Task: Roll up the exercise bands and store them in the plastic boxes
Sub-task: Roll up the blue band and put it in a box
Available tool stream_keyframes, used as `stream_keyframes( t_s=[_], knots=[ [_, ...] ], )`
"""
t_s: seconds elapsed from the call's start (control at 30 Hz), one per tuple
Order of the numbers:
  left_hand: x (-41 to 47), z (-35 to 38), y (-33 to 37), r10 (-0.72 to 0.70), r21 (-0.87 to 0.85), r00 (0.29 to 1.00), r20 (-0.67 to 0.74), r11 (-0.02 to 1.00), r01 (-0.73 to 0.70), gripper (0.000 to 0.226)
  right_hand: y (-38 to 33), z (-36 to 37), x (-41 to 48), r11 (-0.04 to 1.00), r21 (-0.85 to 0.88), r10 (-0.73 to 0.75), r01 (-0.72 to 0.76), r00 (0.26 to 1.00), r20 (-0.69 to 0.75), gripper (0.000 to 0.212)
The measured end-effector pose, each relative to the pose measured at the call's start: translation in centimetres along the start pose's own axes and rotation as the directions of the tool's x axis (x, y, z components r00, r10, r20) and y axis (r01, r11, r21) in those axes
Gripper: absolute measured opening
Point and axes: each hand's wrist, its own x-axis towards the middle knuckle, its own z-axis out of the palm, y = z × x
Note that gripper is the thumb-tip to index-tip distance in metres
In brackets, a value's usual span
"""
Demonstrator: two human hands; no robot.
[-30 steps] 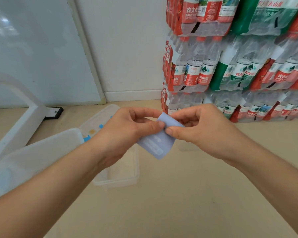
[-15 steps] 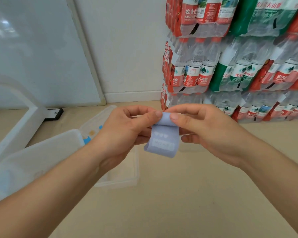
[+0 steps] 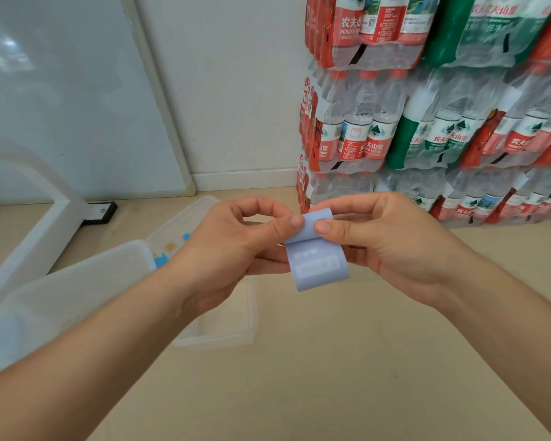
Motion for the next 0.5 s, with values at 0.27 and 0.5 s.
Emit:
stream_keyframes(
  t_s=[0.27,0.5],
  knots=[
    [-0.02,0.18,0.04,0.022,-0.054,0.999,-0.035,0.998,-0.024,0.028,-0.30,-0.02,-0.12,1.000,-0.028,0.008,-0.008,1.000,0.004,0.025],
    [0.02,0.07,-0.11,-0.034,-0.084,0.999,0.017,0.996,0.035,0.024,-0.19,-0.15,0.00,1.000,0.007,-0.021,0.021,0.999,-0.031,0.022]
  ],
)
